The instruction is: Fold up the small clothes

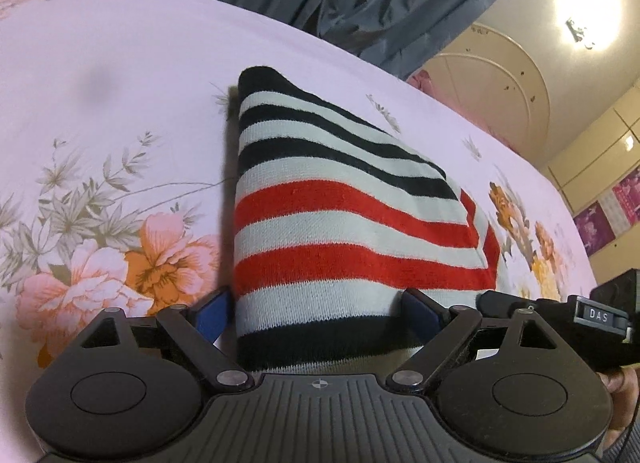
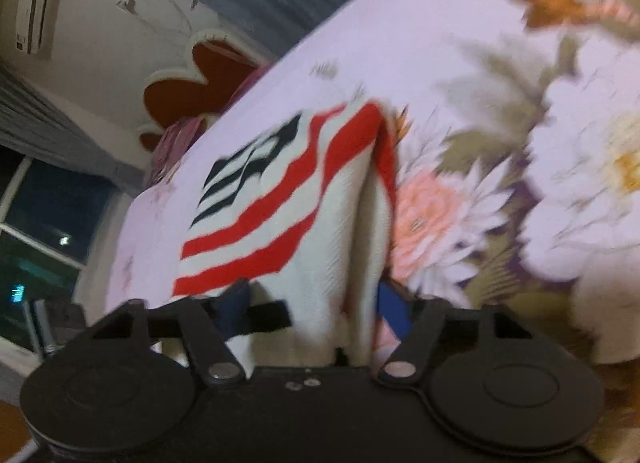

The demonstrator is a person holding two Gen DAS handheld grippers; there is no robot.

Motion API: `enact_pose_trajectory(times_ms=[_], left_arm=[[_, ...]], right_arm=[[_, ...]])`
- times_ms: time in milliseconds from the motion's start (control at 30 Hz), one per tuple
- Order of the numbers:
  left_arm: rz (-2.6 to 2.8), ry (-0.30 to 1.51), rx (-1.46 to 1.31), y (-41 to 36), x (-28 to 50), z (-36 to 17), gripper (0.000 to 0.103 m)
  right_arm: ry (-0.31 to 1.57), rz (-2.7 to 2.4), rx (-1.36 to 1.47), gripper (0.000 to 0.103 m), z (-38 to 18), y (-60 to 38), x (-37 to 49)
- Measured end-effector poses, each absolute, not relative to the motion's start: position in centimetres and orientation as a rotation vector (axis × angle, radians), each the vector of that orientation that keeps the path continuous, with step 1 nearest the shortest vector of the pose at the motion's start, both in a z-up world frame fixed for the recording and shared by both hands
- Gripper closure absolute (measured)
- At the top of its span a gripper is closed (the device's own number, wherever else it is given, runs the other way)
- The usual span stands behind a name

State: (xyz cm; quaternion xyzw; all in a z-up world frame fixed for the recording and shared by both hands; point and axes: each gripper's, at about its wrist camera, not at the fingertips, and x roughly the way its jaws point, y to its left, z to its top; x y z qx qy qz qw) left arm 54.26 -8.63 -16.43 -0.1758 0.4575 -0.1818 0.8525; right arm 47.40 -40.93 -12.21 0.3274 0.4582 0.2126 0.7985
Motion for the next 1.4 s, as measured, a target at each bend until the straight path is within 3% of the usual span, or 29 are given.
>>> enact_pose_trajectory(times_ms=[67,100,233,367,433,500,567,600,733,967,1400], left_arm=[[-0.391,0.971,-0.361,-8.4,54.2,-16.2,0.015],[-0.393,0.971,-0.356,-8.3,54.1,-16.1,0.016],[-0.382,0.967,-0.329,-8.6,53.7,-16.1,0.017],[-0.35,0.957,-0.222,-10.7,53.8,-15.4,0.024],[-0.339,0.949,-0.177,-11.3,53.8,-14.8,0.032],[-0.33,0.937,-0.13,-11.8,53.7,-14.3,0.036],[-0.329,0.916,-0.078,-12.3,53.3,-13.9,0.04],[-0.329,0.906,-0.063,-12.5,53.1,-13.7,0.042],[-0.342,0.856,0.008,-12.8,52.1,-12.7,0.048],[-0.392,0.778,0.07,-9.6,50.2,-9.9,0.05],[-0.318,0.758,0.05,7.9,47.4,-8.6,0.049]], right_arm=[[0.998,0.473,0.721,0.04,-12.3,-41.4,47.6],[1.004,0.47,0.742,0.047,-12.4,-41.8,47.8],[0.995,0.473,0.772,0.048,-13.0,-42.3,47.4],[1.01,0.47,0.621,0.023,-11.4,-39.5,48.0],[1.034,0.438,0.454,0.019,-10.3,-36.9,48.0],[1.012,0.379,0.263,0.042,-9.2,-34.5,47.5],[0.98,0.381,0.245,0.061,-8.6,-33.8,46.8],[0.97,0.369,0.244,0.065,-8.4,-33.8,46.6],[0.924,0.334,0.154,0.07,-7.1,-32.2,45.3],[0.863,0.288,0.07,0.071,-4.5,-28.6,42.7],[0.819,0.374,0.019,0.072,-4.8,-13.5,41.4]])
